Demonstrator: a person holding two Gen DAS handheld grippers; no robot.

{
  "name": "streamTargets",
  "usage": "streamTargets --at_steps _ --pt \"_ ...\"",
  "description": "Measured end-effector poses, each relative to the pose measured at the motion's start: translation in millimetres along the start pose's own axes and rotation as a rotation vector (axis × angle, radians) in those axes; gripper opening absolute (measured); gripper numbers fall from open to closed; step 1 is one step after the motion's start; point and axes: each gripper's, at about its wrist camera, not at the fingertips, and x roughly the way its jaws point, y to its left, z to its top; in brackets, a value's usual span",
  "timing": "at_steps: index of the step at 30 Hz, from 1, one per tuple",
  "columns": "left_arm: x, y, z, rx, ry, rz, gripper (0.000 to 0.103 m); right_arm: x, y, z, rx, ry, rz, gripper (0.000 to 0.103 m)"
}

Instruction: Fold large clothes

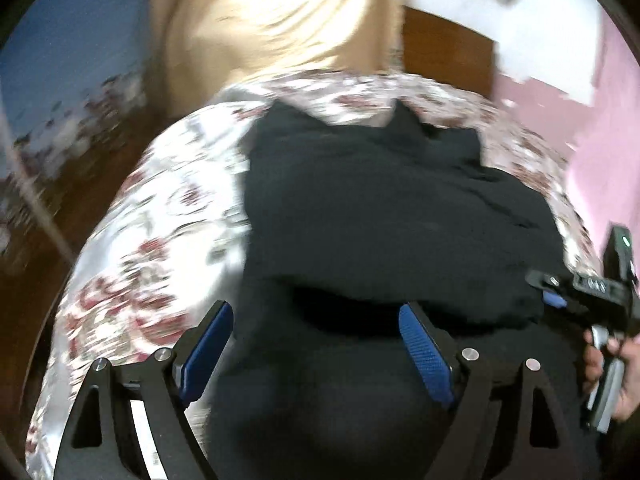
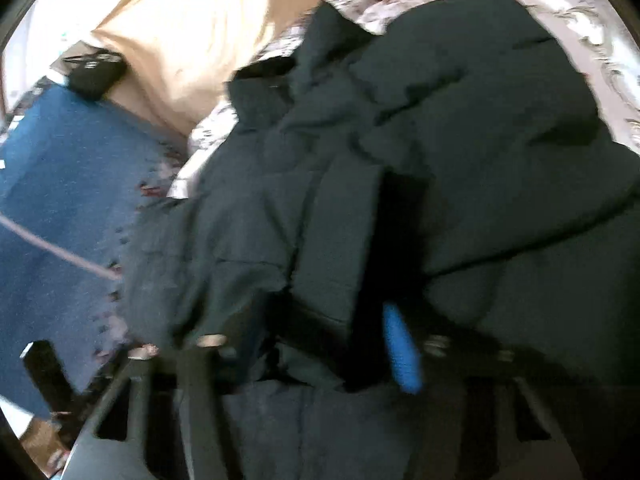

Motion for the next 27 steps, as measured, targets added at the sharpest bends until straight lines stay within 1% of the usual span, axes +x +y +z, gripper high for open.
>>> streamTargets --at_steps 1,2,3,5,8,10,12,15,16,17,19,21,23,24,25,26,27 --pt "1 10 0 -0.023 0.007 0.006 0.084 -2 3 -1 -0.004 -0.015 -0.023 0.022" --pt "2 18 1 -0.044 0.012 0.007 0.084 -9 2 -1 -0.005 -0.039 -0.044 0.010" --pt "2 27 3 -0.065 0.012 0.005 0.084 -18 4 0 -0.010 -0.070 -0.040 0.006" --pt "2 40 5 -0.095 0.008 0.008 0.084 -36 11 4 -0.039 -0.110 -0.023 0.005" --pt "5 48 8 -0.112 0.005 0.000 0.084 -68 33 12 -0.131 -0.190 -0.053 0.004" --pt "7 49 11 -0.118 0.005 -0.012 0.084 -93 44 23 -0.177 -0.268 -0.091 0.003" --pt "11 45 15 -0.107 0.007 -0.027 0.084 -118 49 39 -0.205 -0.353 -0.153 0.003" --pt "21 36 25 -0.087 0.007 -0.037 0.084 -147 31 63 -0.184 -0.419 -0.223 0.003" --pt "28 33 31 -0.085 0.008 -0.038 0.084 -149 27 68 -0.187 -0.423 -0.248 0.003" --pt "33 29 35 -0.085 0.009 -0.041 0.084 -146 21 76 -0.203 -0.422 -0.295 0.003" --pt "50 20 50 -0.077 0.019 -0.049 0.084 -131 14 87 -0.234 -0.394 -0.370 0.003" --pt "69 10 67 -0.060 0.029 -0.042 0.084 -114 7 92 -0.256 -0.353 -0.436 0.003" --pt "81 -1 77 -0.035 0.031 -0.038 0.084 -104 6 93 -0.288 -0.337 -0.497 0.004" --pt "91 -8 84 -0.011 0.038 -0.028 0.084 -101 8 92 -0.311 -0.339 -0.528 0.010" --pt "95 -13 87 0.004 0.042 -0.024 0.084 -101 13 92 -0.336 -0.346 -0.544 0.025" --pt "100 -19 91 0.024 0.044 -0.022 0.084 -100 18 90 -0.361 -0.354 -0.548 0.035" --pt "106 -27 92 0.054 0.042 -0.018 0.084 -96 27 89 -0.405 -0.360 -0.538 0.052"
